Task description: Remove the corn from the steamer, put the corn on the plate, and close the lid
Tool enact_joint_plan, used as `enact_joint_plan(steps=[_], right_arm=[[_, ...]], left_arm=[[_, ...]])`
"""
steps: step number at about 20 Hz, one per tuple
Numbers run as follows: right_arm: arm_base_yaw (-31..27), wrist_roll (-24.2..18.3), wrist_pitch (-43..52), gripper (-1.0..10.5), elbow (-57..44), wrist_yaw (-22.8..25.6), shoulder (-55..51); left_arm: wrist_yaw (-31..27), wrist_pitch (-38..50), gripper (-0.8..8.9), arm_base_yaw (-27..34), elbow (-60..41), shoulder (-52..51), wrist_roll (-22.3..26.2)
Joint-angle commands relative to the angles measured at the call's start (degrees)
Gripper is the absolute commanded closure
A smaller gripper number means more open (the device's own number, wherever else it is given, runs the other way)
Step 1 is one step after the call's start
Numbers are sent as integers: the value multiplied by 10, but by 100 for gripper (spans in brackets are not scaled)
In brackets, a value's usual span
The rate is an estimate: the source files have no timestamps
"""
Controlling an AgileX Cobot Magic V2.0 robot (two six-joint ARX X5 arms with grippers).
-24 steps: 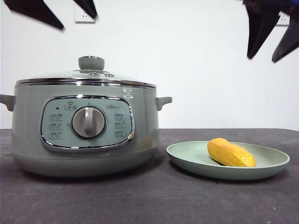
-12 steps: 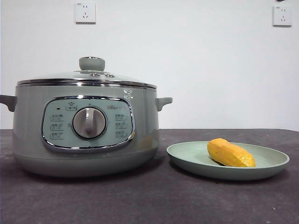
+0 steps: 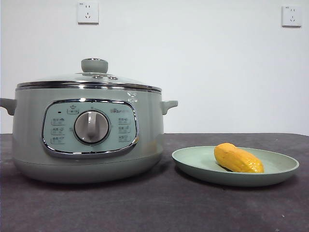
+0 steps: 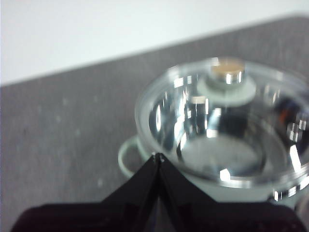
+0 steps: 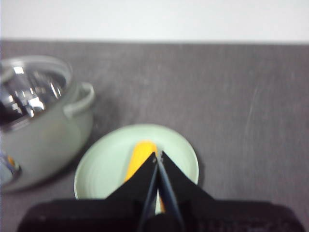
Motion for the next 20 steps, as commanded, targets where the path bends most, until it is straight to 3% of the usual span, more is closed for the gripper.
enact_joint_plan(steps=[1,12,15,17,20], right_arm=[[1,7,-17,962,-3,0,0],[1,7,-69,962,-3,0,1],[1,7,-69,962,-3,0,1],[1,7,-69,962,-3,0,1],[1,7,-69,962,-3,0,1]], left_arm=[[15,-12,815,1,-4,0,3],[20,-22,815,1,-4,0,4],[3,-35,815,9,-4,-18,57],[-8,-23,815,42,-4,-61,92],[43,56,815,123,-7,-150,97]])
